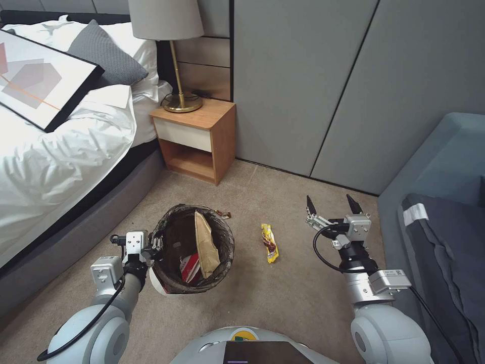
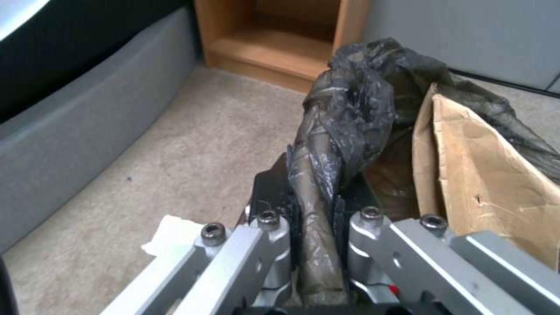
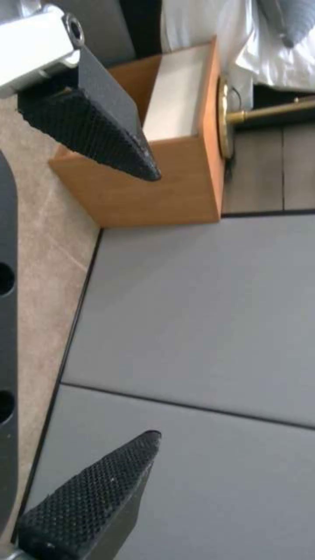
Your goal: Pick up the trash bin, then pick up the garbage from the floor and place it into the trash bin.
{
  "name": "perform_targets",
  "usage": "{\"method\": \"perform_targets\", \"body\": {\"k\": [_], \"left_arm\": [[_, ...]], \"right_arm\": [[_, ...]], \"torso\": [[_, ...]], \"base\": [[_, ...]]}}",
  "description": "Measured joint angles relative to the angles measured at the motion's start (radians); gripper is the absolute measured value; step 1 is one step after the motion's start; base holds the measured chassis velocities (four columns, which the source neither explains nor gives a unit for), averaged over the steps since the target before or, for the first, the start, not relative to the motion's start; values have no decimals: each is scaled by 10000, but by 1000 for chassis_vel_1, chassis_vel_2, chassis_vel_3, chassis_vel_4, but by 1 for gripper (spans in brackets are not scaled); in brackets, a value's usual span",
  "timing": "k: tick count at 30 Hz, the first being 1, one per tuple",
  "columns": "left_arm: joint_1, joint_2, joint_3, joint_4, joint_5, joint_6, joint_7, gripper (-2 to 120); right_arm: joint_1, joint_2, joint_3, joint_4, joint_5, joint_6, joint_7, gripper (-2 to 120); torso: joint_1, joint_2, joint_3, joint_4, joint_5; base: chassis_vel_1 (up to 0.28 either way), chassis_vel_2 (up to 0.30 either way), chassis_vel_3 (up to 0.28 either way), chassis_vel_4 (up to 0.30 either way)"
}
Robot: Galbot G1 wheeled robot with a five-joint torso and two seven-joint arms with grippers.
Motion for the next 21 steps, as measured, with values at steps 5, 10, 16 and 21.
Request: {"method": "perform_targets", "body": {"k": [5,10,16,21], "left_arm": [[29,10,-20,0,125,-212,-18,7],[70,11,-25,0,125,-214,-17,7],[257,-17,-74,0,144,-215,-28,7],[466,-70,-88,0,177,-215,-29,7]], "right_arm": [[133,-40,-60,-209,20,-337,92,100],[357,-130,-170,-585,193,-945,426,100],[1165,-456,-201,-1197,860,-1910,429,100],[1803,-757,-299,-1621,1385,-2465,387,100]], "torso": [[0,0,0,-3,0],[0,0,0,-3,0],[0,0,0,0,1],[0,0,0,0,0]], "base": [[0,0,0,0],[0,0,0,0],[0,0,0,0],[0,0,0,0]]}}
